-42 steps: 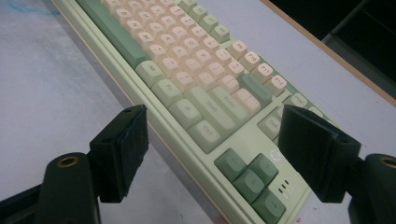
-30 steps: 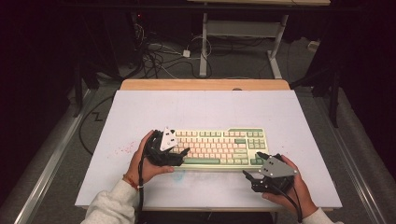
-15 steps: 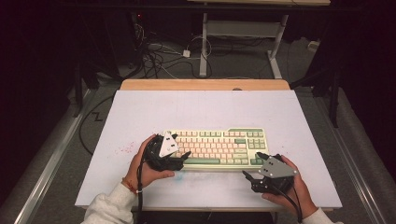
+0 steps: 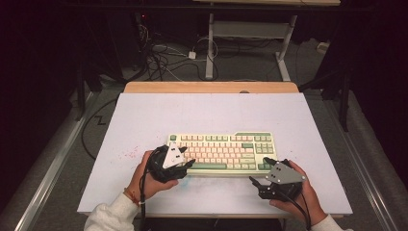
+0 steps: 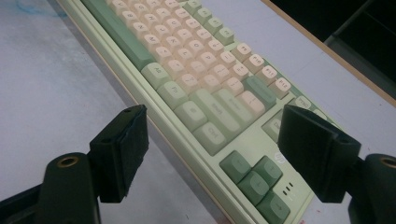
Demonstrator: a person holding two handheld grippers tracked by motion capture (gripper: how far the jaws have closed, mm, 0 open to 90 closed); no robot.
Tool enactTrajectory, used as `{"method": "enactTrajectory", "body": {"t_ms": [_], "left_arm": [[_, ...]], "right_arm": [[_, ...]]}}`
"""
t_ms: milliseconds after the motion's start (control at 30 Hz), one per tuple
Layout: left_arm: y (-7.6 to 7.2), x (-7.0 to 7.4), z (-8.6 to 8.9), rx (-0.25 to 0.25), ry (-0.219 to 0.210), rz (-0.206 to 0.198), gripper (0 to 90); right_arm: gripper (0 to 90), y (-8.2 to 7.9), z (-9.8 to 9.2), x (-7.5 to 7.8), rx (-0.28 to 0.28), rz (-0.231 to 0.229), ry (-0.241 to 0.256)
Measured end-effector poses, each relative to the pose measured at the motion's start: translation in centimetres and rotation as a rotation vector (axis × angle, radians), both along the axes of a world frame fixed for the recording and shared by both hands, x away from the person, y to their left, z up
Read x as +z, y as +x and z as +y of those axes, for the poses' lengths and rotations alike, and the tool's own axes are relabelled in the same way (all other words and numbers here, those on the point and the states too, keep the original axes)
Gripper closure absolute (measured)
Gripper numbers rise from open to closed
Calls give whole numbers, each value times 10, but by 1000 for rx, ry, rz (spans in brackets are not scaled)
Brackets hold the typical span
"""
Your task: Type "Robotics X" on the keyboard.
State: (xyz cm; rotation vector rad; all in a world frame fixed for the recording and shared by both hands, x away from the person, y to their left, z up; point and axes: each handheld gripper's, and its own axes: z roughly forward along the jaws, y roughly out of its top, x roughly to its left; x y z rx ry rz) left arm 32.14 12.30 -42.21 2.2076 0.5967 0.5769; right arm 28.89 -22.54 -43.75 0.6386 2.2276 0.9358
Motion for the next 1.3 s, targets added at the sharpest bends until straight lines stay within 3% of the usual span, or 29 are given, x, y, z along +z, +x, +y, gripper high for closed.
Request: {"method": "enactTrajectory", "body": {"t_ms": [167, 433, 1300], "left_arm": [[-2, -1, 1, -21, 20, 21, 740], [-1, -8, -1, -58, 40, 48, 864], [16, -27, -17, -76, 98, 105, 871]], "right_arm": [[246, 0, 1, 0, 1, 1, -2], [246, -1, 1, 0, 2, 2, -3], [246, 2, -1, -2, -3, 6, -7]]}}
